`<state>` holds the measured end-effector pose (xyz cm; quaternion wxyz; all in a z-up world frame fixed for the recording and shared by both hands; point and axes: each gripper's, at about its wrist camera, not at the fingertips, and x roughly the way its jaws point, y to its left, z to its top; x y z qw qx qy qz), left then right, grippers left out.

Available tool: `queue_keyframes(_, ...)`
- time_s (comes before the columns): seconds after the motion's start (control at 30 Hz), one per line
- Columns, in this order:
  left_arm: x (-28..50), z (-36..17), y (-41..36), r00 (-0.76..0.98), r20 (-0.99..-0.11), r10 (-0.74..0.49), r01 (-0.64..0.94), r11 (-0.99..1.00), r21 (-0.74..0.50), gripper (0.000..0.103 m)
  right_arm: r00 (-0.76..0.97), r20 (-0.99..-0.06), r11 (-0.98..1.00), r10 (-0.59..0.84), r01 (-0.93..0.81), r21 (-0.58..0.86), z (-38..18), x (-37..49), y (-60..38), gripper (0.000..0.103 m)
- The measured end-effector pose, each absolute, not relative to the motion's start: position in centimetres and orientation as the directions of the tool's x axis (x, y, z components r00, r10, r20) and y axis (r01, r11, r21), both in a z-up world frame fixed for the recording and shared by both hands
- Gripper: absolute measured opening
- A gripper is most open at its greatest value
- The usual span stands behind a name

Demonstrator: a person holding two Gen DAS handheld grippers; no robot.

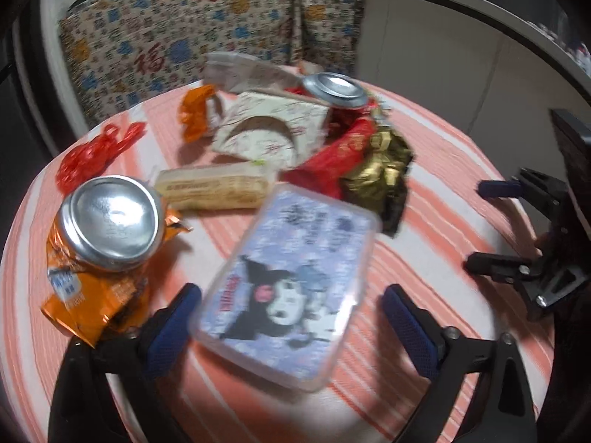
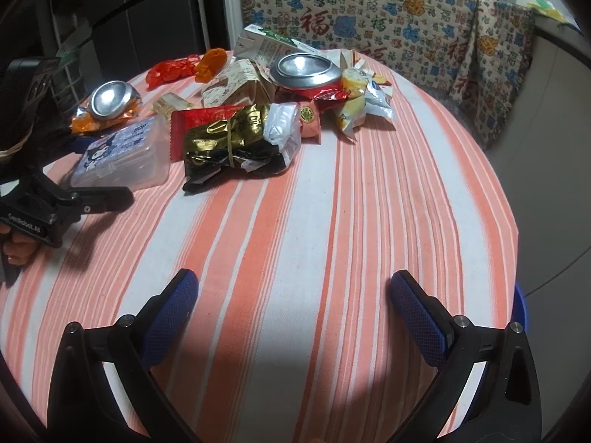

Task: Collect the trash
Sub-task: 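Grasp the clear cartoon-lid plastic box with the left gripper while the right gripper approaches the gold-black wrapper, then grasp the gold-and-black wrapper with the right gripper and lift it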

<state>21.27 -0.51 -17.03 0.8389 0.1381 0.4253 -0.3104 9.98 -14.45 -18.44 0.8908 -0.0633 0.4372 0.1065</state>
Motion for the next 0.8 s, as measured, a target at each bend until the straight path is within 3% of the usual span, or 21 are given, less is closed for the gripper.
queue_keyframes(0.03, 20.8, -17.0, -0.7, 0.443, -0.796, -0.413, 0.645, 0.763, -0.036, 0.078, 0.595, -0.791, 0.967, 0.139, -0.253, -0.02, -18.5, 10.0, -14.5, 0.103)
queue_keyframes(0.13, 19.3, -16.9, -0.8, 0.451, -0.787, -0.421, 0.639, 0.768, -0.044, 0.062, 0.595, -0.789, 0.963, 0.153, -0.27, -0.017, -18.5, 10.0, -14.7, 0.103)
queue_keyframes(0.43, 15.0, -16.9, -0.5, 0.551, -0.786, -0.28, 0.415, 0.909, -0.033, 0.062, 0.56, -0.815, 0.971, 0.151, -0.239, 0.015, -18.1, 13.1, -13.4, 0.103)
queue_keyframes(0.63, 14.8, -17.1, -0.5, 0.563, -0.787, -0.25, 0.379, 0.925, -0.022, 0.063, 0.561, -0.814, 0.969, 0.151, -0.245, 0.011, -18.4, 17.9, -10.8, 0.103)
queue_keyframes(0.8, 15.0, -17.2, -0.6, 0.563, -0.787, -0.252, 0.38, 0.925, -0.024, 0.064, 0.575, -0.813, 0.981, 0.089, -0.19, -0.027, -18.7, 17.0, -12.9, 0.102)
